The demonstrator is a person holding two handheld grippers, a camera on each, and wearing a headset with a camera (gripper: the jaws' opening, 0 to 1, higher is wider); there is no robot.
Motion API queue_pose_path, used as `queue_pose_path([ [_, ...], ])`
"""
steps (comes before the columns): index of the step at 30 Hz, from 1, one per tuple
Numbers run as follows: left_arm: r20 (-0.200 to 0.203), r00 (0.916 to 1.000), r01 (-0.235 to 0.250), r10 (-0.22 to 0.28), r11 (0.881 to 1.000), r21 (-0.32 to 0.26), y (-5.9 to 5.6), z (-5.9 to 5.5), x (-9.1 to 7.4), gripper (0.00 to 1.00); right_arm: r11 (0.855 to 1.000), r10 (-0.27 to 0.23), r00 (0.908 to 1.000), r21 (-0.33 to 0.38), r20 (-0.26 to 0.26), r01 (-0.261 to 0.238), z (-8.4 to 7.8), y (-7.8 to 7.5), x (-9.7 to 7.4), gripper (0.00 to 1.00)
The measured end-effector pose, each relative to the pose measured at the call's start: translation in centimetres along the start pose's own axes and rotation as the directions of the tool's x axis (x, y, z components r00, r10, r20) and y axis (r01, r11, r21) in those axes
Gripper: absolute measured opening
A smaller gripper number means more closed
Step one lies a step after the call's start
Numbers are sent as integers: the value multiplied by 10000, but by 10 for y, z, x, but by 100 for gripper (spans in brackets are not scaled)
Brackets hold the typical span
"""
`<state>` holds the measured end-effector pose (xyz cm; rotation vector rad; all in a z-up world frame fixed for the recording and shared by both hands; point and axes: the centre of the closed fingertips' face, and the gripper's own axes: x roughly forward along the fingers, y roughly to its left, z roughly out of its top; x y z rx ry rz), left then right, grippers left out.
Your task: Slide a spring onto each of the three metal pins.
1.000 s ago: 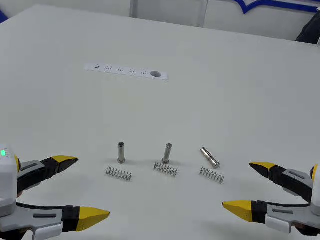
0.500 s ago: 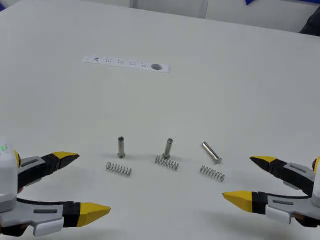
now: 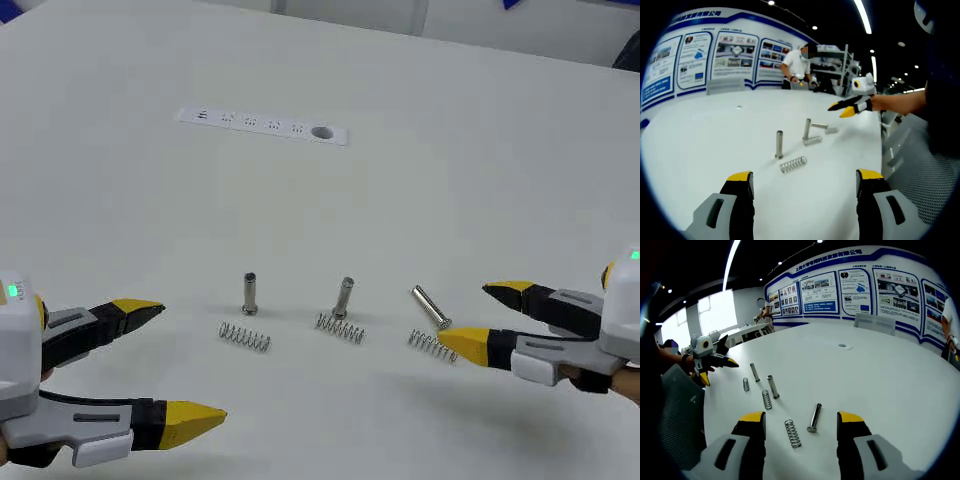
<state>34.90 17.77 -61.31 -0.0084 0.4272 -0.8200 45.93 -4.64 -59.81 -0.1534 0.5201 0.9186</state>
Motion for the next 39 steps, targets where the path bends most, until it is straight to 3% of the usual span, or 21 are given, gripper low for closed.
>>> queue_pose_path([
  [3,12,10000,-5,5,10000,-6,0,1,0,85,9997,-261,9982,11,-545,262,1,-6,8,46],
  [5,26,10000,-14,14,10000,-1,0,1,0,85,9999,-105,9983,-99,-572,99,6,-3,16,39],
  [11,46,10000,-38,38,10000,-67,-1,0,-1,84,9989,-431,9914,-219,-1233,407,7,-7,33,29],
  [19,76,9999,-131,133,9997,-200,1,-2,-4,82,9947,-1003,9712,-17,-2162,1024,-5,-19,48,21],
  [39,132,9998,-146,151,9992,-362,2,-4,-4,81,9879,-1293,9333,381,-3350,1505,-27,-28,68,12],
])
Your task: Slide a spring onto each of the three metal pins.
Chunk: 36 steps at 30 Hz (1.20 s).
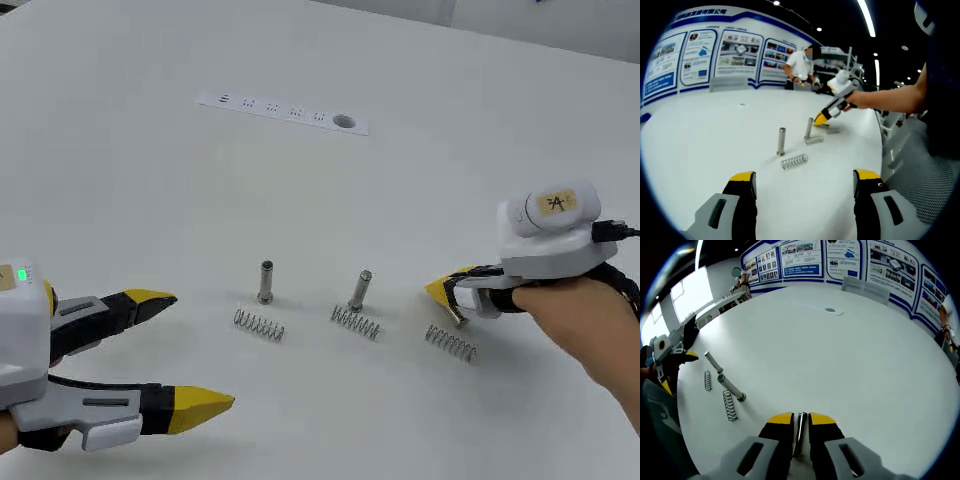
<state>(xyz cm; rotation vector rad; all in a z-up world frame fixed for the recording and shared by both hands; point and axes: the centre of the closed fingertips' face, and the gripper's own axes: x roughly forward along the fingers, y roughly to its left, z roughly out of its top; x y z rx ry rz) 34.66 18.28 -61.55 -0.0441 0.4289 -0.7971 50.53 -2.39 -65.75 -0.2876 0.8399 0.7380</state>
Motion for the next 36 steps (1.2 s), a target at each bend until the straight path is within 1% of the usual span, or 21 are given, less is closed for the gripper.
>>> queue_pose_path([
  [4,17,10000,-41,41,10000,-34,1,0,-1,80,10000,-44,9997,-28,-228,44,-4,-2,3,11],
  [7,43,10000,-62,62,10000,-53,1,1,-1,80,9999,-41,9996,-102,-273,38,-3,-2,2,10],
  [10,40,10000,-54,54,10000,-48,1,1,-1,80,9977,-159,9988,-663,-472,128,-3,-2,1,9],
  [11,33,10000,-55,55,10000,-42,1,1,0,80,9972,-187,9985,-732,-518,149,-4,-1,1,9],
  [16,49,10000,-41,41,10000,-3,1,3,0,80,9971,-291,9977,-716,-616,246,-4,-3,2,9],
  [18,59,10000,-31,31,10000,19,1,3,1,80,9980,-285,9975,-582,-640,247,-4,-4,2,8],
  [20,66,10000,-30,29,10000,57,1,4,1,80,9990,-251,9980,-374,-585,229,-4,-5,2,8],
  [23,116,9999,-47,45,9999,125,2,8,-1,80,9985,-333,9980,-444,-534,309,-5,-4,0,8],
  [24,147,9999,-59,57,9999,139,2,9,-2,80,9987,-331,9987,-410,-393,315,-3,-4,-2,8],
  [26,208,9997,-96,93,9998,173,3,12,-4,80,9996,-230,9995,-170,-228,226,0,-3,-8,8],
  [30,208,9997,-124,119,9997,226,3,12,-6,79,9991,-346,9994,-233,98,348,8,-2,-24,8],
  [36,256,9997,-67,58,9994,341,-2,16,-5,79,9987,-419,9984,-287,381,431,7,4,-37,9],
])
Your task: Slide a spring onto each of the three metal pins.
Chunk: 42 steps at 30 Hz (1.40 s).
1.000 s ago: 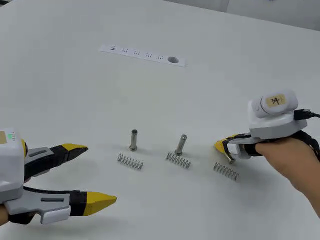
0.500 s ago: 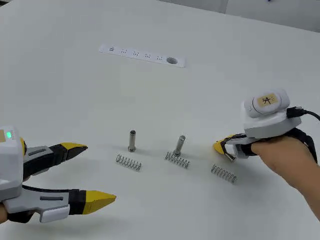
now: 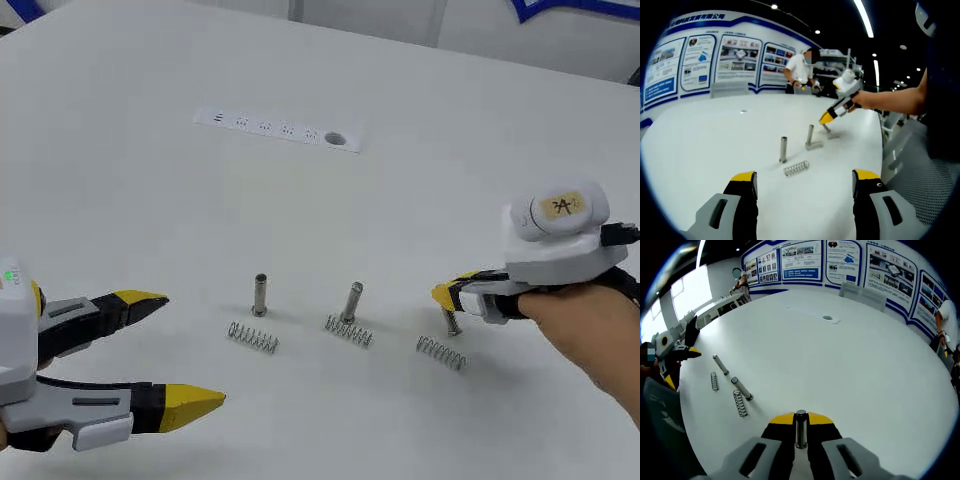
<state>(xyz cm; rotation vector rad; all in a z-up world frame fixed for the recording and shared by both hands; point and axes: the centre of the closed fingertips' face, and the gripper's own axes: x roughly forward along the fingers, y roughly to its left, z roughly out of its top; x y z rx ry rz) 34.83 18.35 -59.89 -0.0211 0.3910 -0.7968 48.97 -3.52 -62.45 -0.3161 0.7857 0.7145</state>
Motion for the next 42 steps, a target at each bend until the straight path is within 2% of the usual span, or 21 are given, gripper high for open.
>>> queue_pose_path([
  [7,-21,10000,77,-77,9998,158,-4,4,-2,79,9999,-82,9996,149,263,78,-5,2,-11,9],
  [13,-49,10000,75,-74,9998,175,-4,3,-2,78,9993,-63,9987,364,507,45,-8,3,-17,9],
  [21,-62,9999,112,-111,9998,180,-6,3,0,78,9995,-13,9975,304,703,-9,-9,8,-20,9],
  [25,-27,9999,98,-97,9998,187,-6,4,0,78,9998,-5,9950,178,1000,-13,-9,11,-23,9],
  [42,26,9999,159,-160,9996,215,-9,5,2,78,9999,98,9959,-34,901,-95,-13,11,-24,9],
])
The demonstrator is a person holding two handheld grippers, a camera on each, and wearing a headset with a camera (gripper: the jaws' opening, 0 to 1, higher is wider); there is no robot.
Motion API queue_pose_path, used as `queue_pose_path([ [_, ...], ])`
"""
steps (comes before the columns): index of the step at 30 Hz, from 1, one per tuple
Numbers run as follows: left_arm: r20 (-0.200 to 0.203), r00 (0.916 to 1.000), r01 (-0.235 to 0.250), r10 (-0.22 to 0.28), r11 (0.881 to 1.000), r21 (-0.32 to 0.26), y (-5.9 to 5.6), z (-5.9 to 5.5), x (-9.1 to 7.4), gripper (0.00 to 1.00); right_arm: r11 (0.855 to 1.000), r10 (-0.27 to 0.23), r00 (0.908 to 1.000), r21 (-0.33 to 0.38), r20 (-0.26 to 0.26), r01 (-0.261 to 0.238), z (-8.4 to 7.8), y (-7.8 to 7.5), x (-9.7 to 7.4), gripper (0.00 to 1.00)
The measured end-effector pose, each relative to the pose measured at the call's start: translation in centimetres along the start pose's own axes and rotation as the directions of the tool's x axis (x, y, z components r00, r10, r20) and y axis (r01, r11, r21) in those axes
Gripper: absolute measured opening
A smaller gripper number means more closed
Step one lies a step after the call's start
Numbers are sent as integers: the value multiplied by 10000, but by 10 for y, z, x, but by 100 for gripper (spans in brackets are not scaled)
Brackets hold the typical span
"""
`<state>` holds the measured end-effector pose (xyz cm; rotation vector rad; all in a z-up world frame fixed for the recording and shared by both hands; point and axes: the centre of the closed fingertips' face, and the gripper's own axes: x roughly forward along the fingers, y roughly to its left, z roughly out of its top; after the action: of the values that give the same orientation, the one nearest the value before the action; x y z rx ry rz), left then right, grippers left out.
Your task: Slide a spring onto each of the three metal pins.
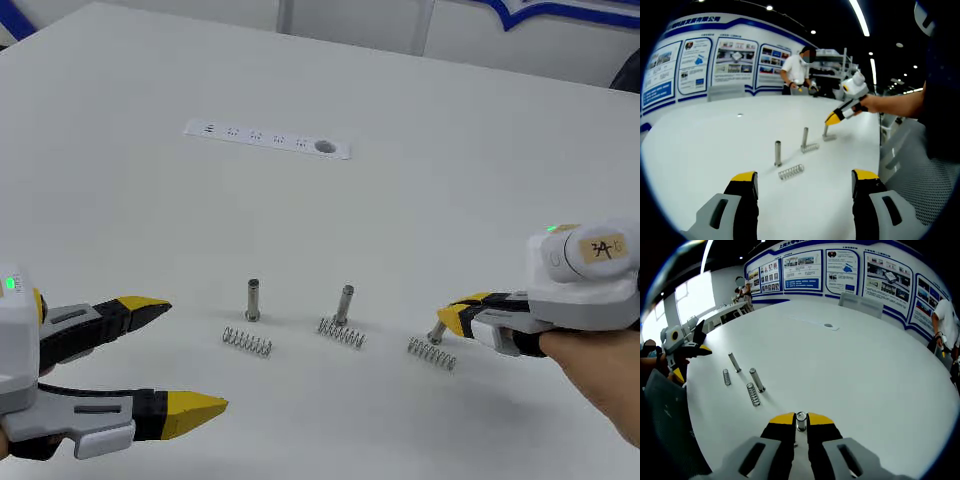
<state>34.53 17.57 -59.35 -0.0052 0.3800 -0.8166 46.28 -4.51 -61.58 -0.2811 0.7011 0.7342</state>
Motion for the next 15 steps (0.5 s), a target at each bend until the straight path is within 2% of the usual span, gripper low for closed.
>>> queue_pose_path([
  [9,-35,10000,28,-28,10000,26,0,0,-1,78,10000,-24,10000,-74,53,25,-2,0,-4,12],
  [15,-54,9999,108,-108,9999,86,0,1,2,78,10000,4,10000,7,-62,-4,-11,0,-7,13],
])
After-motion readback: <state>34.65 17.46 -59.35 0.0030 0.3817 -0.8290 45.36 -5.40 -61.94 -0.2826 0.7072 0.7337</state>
